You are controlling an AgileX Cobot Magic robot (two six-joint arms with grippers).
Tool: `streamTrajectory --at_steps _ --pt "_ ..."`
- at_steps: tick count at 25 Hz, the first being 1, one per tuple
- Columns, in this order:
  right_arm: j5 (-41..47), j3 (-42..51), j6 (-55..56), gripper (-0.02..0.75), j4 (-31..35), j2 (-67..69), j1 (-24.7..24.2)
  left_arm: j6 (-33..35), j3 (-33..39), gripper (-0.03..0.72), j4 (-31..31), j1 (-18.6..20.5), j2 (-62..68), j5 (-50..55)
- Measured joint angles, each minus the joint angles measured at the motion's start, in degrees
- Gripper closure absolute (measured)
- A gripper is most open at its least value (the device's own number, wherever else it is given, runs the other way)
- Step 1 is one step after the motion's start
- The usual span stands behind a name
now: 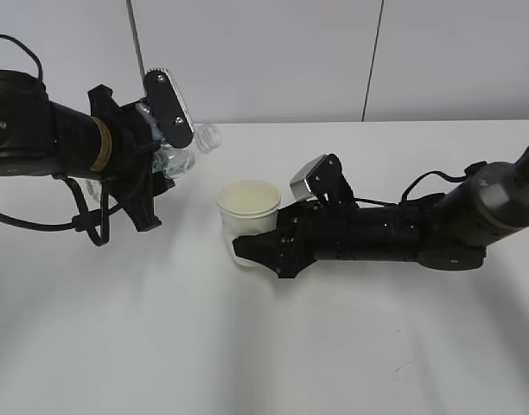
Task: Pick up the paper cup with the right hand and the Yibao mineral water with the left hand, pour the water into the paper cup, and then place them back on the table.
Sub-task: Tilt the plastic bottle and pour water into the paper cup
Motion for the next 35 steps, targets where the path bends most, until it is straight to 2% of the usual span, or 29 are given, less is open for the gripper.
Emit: streamTrajectory --at_steps 20,29,35 --pt "2.35 -2.98 1.54 0.232 -2.31 0.00 0.04 0.00 0.00 0.323 8.19 0.00 0.00 4.90" --pt "2.49 -4.40 1.54 0.232 -2.78 0.00 0.94 0.00 0.00 0.324 9.37 -0.06 0.00 5.02" --pt "2.57 -4.41 1.54 0.232 -2.78 0.00 1.75 0.00 0.00 0.324 12.05 -2.23 0.00 8.04"
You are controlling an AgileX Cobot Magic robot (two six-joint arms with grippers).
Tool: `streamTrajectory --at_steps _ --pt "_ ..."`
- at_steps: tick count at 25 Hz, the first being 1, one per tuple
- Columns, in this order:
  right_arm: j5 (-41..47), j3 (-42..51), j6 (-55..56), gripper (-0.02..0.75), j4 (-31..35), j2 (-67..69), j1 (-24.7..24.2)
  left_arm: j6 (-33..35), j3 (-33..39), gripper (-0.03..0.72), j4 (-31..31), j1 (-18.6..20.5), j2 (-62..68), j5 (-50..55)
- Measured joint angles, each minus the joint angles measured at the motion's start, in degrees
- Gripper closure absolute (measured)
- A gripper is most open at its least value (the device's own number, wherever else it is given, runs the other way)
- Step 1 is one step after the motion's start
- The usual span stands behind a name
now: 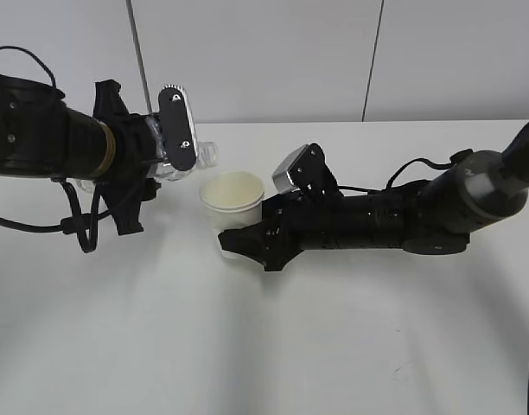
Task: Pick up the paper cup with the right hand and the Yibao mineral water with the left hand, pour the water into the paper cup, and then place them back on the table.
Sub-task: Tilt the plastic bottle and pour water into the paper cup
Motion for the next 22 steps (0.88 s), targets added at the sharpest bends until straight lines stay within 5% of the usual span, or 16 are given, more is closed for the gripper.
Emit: streamTrajectory --at_steps 22 --pt "0.14 0.00 0.63 0.232 0.00 0.00 0.24 0.00 0.00 0.324 7.39 -0.74 0.00 4.05"
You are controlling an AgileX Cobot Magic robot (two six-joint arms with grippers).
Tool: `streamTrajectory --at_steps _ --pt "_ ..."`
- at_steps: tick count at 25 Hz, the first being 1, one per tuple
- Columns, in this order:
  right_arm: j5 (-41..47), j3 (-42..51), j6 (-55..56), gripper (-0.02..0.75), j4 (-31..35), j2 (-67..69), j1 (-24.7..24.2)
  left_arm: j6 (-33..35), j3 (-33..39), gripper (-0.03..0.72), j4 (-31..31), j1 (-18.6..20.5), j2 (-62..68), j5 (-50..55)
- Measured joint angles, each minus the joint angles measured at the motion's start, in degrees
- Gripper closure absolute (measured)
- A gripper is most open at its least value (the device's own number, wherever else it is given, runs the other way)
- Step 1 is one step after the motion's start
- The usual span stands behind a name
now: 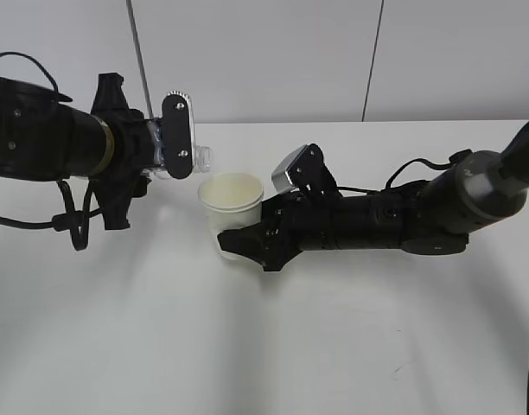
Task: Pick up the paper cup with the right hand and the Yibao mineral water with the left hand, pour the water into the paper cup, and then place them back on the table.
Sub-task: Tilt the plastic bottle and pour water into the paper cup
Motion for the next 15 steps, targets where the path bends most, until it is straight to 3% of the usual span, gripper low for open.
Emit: streamTrajectory --at_steps 15 --pt "0.00 0.00 0.25 0.232 0.00 0.00 0.00 0.00 0.00 0.326 3.00 -1.22 0.00 1.83"
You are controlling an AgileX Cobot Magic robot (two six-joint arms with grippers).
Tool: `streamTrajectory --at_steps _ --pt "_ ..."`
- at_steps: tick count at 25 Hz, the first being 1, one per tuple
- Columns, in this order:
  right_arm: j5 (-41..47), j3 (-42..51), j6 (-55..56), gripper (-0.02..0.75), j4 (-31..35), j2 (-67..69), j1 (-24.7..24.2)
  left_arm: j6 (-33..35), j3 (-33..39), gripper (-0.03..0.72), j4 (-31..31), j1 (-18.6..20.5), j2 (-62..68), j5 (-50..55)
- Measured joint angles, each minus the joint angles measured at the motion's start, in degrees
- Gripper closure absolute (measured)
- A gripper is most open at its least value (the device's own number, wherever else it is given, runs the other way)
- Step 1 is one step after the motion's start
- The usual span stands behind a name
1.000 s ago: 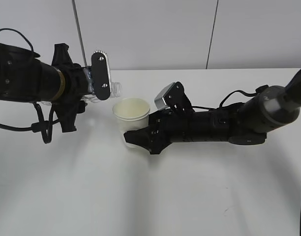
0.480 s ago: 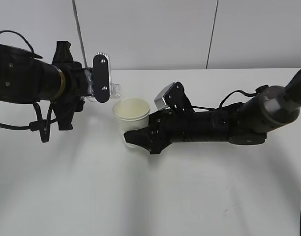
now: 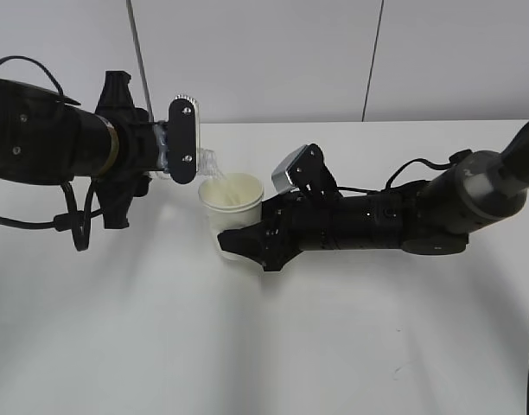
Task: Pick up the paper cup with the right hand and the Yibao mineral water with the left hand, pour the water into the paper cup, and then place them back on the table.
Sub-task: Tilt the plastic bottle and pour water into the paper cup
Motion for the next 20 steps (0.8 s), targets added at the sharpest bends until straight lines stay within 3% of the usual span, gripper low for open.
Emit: streamTrajectory --at_steps 20 --pt "0.15 0.00 0.08 0.234 -0.09 0.00 0.00 0.00 0.00 0.330 3.28 0.00 0.00 1.35"
